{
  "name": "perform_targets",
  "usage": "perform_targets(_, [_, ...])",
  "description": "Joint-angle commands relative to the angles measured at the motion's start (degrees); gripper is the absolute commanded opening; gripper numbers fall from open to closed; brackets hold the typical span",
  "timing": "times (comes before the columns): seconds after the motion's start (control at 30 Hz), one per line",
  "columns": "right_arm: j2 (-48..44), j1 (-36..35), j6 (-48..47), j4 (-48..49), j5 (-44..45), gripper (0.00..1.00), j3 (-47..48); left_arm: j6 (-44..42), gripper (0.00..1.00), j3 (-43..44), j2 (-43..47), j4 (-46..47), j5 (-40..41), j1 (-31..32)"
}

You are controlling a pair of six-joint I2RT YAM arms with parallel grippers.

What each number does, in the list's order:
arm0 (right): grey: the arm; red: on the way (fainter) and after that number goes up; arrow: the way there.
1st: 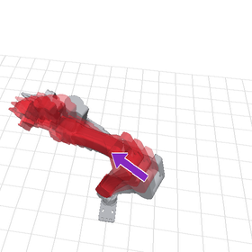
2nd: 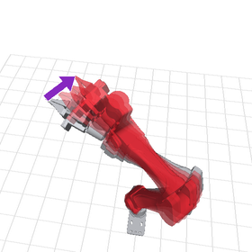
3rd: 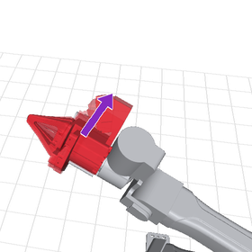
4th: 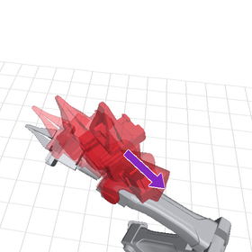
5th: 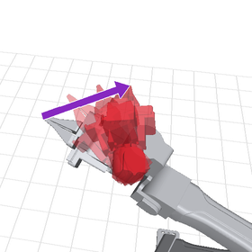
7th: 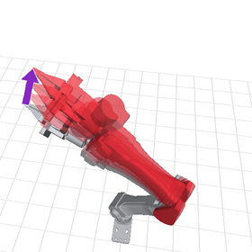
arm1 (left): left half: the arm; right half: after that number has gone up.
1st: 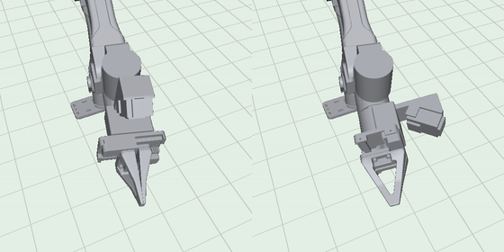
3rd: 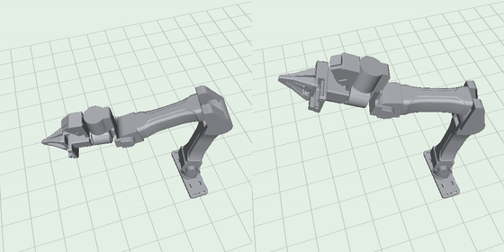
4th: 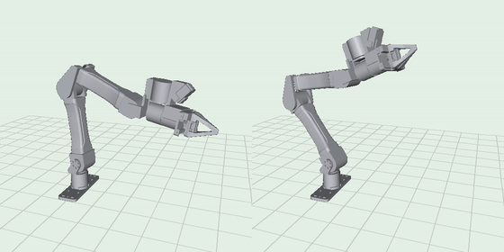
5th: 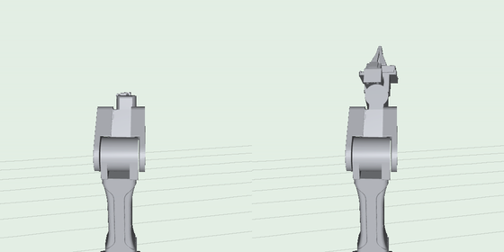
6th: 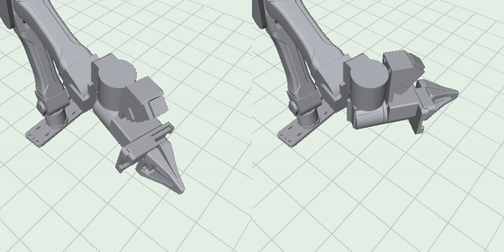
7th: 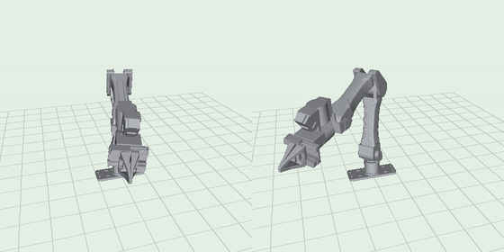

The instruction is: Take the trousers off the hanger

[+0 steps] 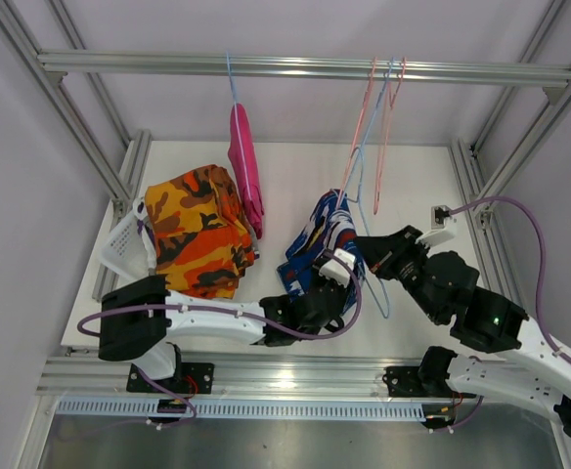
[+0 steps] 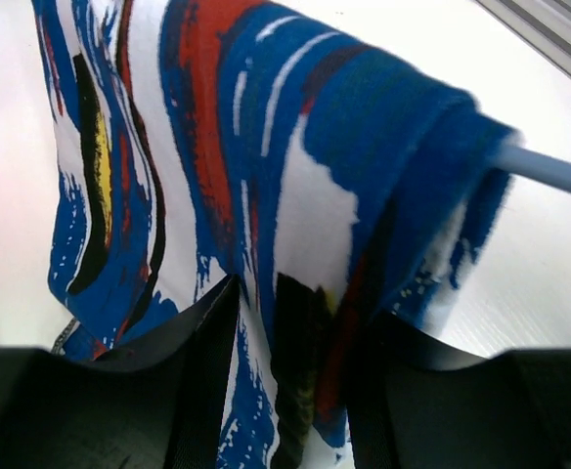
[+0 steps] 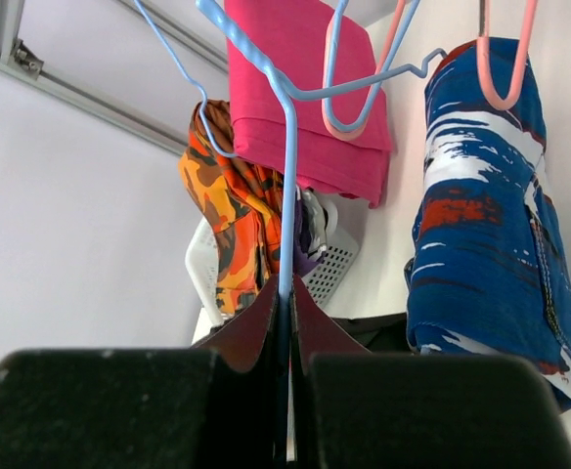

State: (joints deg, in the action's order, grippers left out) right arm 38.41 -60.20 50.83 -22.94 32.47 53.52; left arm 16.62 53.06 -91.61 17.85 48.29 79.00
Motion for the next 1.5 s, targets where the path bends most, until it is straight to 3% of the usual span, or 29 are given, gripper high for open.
perform_targets(0.0, [-1.1,-0.9,-1.9,6.2,0.8,0.00,4.4,2.1,0.47,-0.7,2.5,0.4,1.5,-1.7])
perform_targets(0.53, [-3.5,-2.9,0.6,7.6,-0.7,0.00,0.2,3.4,0.45,-3.8,3.4,2.7,0.0,-6.9])
perform_targets(1.0, [-3.4,-3.0,3.1,9.7,-2.0,0.00,-6.3,3.3,0.45,0.0,1.6,6.8,-0.8,-7.6])
perform_targets(1.03, [-3.3,-3.0,3.1,10.1,-2.1,0.00,-6.5,2.1,0.44,0.2,1.4,7.8,-0.6,-7.7])
perform_targets(1.2, [-3.2,-3.0,3.7,11.1,-4.1,0.00,-7.5,1.7,0.19,3.2,0.6,5.8,-1.7,-10.3])
perform_targets(1.27, [-3.4,-3.3,3.8,11.1,-4.6,0.00,-7.8,1.7,0.01,3.2,1.4,5.8,-2.6,-11.6])
perform_targets(1.47, [-4.7,-3.5,3.5,9.8,-3.0,0.00,-8.3,1.1,0.01,3.5,2.8,5.3,-4.6,-12.9])
